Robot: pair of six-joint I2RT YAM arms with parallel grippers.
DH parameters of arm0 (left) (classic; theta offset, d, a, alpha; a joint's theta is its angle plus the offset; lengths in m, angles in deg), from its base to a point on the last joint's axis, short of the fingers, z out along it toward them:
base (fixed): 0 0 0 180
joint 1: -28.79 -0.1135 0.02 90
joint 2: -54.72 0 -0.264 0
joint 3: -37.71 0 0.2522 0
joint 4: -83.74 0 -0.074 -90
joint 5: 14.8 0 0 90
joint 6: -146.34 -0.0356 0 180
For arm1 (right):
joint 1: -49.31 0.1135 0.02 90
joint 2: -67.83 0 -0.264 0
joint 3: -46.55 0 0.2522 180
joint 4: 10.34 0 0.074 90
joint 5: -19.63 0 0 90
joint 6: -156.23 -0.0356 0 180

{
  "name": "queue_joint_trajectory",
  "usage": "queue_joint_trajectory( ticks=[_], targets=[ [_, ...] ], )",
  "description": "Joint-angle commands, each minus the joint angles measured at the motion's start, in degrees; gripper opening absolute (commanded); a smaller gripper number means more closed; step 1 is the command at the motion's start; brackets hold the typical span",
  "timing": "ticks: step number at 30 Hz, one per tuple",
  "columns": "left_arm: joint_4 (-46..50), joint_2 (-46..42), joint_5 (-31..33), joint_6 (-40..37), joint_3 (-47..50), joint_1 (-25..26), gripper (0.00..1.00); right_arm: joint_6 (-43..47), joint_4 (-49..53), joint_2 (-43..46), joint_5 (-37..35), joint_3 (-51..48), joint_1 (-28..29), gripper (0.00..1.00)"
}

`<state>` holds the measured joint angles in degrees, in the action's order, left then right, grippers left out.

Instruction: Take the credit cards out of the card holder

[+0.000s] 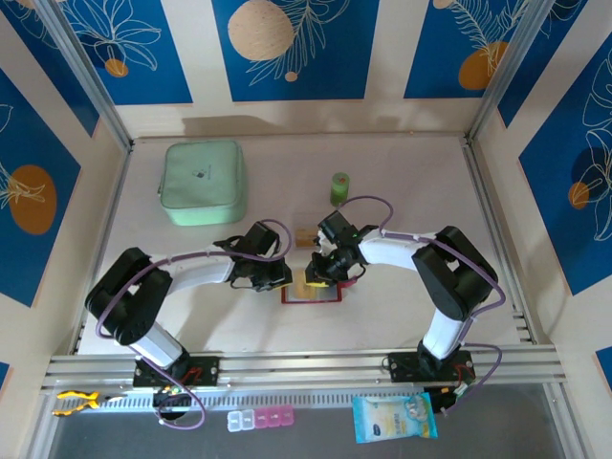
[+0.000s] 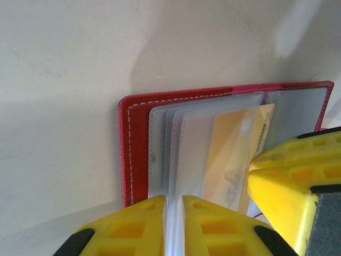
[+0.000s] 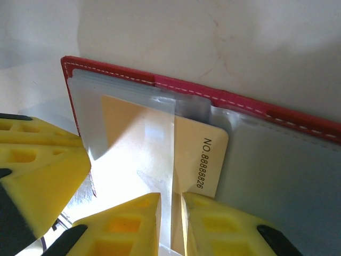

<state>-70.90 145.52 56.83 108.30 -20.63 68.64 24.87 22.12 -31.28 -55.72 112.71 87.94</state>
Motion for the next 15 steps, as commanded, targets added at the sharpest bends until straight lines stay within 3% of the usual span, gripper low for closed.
queue_joint_trajectory(
  ticks=[1, 15],
  targets=[
    [1.50, -1.30, 0.18, -1.52, -1.72, -0.45, 0.14, 0.93, 1.78, 1.48, -1.38, 0.66, 0.11, 0.20],
    [1.53, -2.12, -1.74, -1.18, -2.68, 0.24, 0.08, 1.07, 1.35, 2.20, -0.16, 0.68, -0.05, 0.20]
  ],
)
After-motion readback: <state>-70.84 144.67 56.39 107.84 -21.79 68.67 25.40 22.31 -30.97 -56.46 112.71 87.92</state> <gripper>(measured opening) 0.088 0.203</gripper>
